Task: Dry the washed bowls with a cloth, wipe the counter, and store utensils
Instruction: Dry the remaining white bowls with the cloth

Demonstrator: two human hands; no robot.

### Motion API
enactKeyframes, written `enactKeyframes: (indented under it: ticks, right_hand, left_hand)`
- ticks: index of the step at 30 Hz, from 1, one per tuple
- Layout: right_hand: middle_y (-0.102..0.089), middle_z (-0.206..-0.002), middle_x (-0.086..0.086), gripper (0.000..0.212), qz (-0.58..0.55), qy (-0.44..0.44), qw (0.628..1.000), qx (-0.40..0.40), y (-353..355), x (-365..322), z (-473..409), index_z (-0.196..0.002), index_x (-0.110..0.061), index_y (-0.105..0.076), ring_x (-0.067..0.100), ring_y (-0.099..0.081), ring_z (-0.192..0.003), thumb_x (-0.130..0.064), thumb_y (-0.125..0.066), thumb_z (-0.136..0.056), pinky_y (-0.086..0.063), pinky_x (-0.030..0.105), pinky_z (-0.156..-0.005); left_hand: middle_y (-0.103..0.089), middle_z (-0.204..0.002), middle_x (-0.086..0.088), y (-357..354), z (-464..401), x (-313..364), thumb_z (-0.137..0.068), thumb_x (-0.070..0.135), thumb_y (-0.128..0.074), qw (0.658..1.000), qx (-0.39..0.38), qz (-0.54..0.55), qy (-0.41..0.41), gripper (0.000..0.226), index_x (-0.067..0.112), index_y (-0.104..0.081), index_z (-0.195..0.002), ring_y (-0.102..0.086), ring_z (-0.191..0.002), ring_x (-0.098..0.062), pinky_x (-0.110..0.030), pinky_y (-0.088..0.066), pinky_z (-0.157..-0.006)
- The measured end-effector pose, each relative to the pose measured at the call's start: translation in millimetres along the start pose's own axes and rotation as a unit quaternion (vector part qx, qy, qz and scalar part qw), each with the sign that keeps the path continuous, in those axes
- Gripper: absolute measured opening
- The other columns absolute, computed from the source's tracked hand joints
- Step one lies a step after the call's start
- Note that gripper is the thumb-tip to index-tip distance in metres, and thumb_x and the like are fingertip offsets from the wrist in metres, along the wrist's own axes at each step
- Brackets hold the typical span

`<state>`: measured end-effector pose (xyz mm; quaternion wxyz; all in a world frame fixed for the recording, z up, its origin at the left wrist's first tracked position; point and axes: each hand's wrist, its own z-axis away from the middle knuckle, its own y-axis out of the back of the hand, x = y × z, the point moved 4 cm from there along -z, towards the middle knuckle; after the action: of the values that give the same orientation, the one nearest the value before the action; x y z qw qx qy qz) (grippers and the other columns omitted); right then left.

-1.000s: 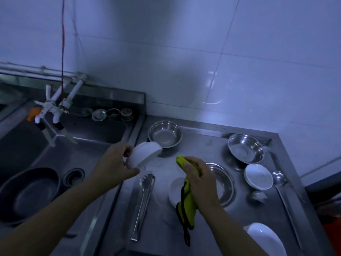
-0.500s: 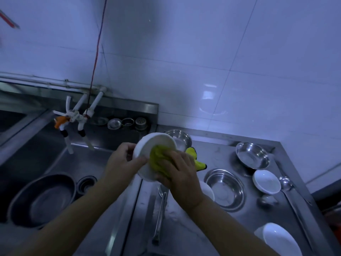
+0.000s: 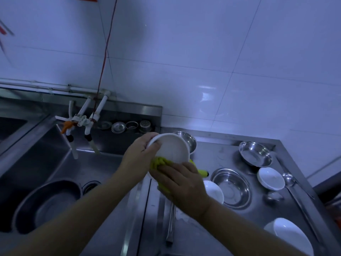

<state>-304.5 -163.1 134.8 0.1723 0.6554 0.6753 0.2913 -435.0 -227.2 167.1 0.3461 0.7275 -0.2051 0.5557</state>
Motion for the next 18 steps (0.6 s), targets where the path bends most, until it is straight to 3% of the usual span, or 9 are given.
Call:
enactKeyframes:
  ticks: [2,4,7,10,13,16,18]
  right_hand:
    - [-0.073,-0.101,-0.001,0.008,0.025,0.097,0.995,-0.014,8,14,1,-0.091,-0.020,-0.078,0.018,-0.069,-0.091,-0.020,-0.071,-0.087,-0.049,0.029,-0.076]
    - [-0.074,-0.094,0.000,0.008,0.032,0.146,0.988,-0.027,13,26,-5,-0.084,-0.019,-0.078,0.020,-0.069,-0.082,-0.016,-0.070,-0.087,-0.049,0.030,-0.074]
    - [-0.073,-0.090,0.003,0.010,0.067,0.096,0.993,-0.020,16,35,-24,-0.085,-0.015,-0.076,0.024,-0.067,-0.076,-0.014,-0.067,-0.089,-0.050,0.034,-0.070]
    - [-0.073,-0.090,0.006,0.013,0.079,-0.017,0.997,0.018,15,31,-39,-0.093,-0.013,-0.076,0.026,-0.066,-0.075,-0.019,-0.064,-0.092,-0.049,0.036,-0.069]
    - [-0.073,-0.093,0.006,0.012,0.047,-0.058,0.997,0.034,8,15,-37,-0.098,-0.013,-0.075,0.026,-0.066,-0.078,-0.018,-0.067,-0.090,-0.050,0.036,-0.071]
    - [-0.074,-0.092,0.004,0.010,0.035,0.016,0.999,0.021,11,18,-29,-0.094,-0.014,-0.077,0.022,-0.068,-0.076,-0.016,-0.072,-0.086,-0.052,0.035,-0.069]
    - [-0.074,-0.092,0.003,0.009,0.036,0.123,0.992,-0.004,19,28,-26,-0.089,-0.014,-0.078,0.022,-0.068,-0.077,-0.013,-0.070,-0.087,-0.052,0.032,-0.072]
  left_hand:
    - [-0.065,-0.089,0.006,4,-8,2,-0.076,0.042,-0.049,0.995,-0.089,-0.043,0.015,0.019,0.044,-0.064,-0.088,-0.060,-0.080,-0.010,-0.034,-0.048,-0.072]
    - [-0.067,-0.092,0.002,9,-17,5,-0.072,0.042,-0.053,0.987,-0.147,-0.019,0.058,0.020,0.045,-0.066,-0.088,-0.064,-0.083,-0.017,-0.038,-0.053,-0.071]
    - [-0.065,-0.103,-0.003,8,-21,6,-0.075,0.032,-0.061,0.986,-0.108,0.094,0.080,0.025,0.048,-0.065,-0.093,-0.064,-0.090,-0.025,-0.027,-0.055,-0.060]
    - [-0.059,-0.111,0.001,-7,-13,2,-0.079,0.024,-0.058,0.984,-0.024,0.176,0.028,0.041,0.046,-0.052,-0.113,-0.061,-0.096,-0.017,-0.025,-0.055,-0.067]
    - [-0.056,-0.108,0.006,-9,-6,4,-0.080,0.032,-0.045,0.987,0.030,0.154,-0.021,0.043,0.041,-0.046,-0.122,-0.058,-0.096,-0.014,-0.031,-0.054,-0.073]
    - [-0.057,-0.105,0.003,1,-7,10,-0.079,0.030,-0.042,0.994,0.008,0.100,-0.052,0.042,0.030,-0.051,-0.120,-0.055,-0.093,-0.016,-0.031,-0.049,-0.074]
    - [-0.057,-0.101,0.002,5,-11,15,-0.076,0.030,-0.042,0.996,-0.064,0.024,-0.053,0.042,0.028,-0.054,-0.116,-0.055,-0.090,-0.018,-0.032,-0.046,-0.071]
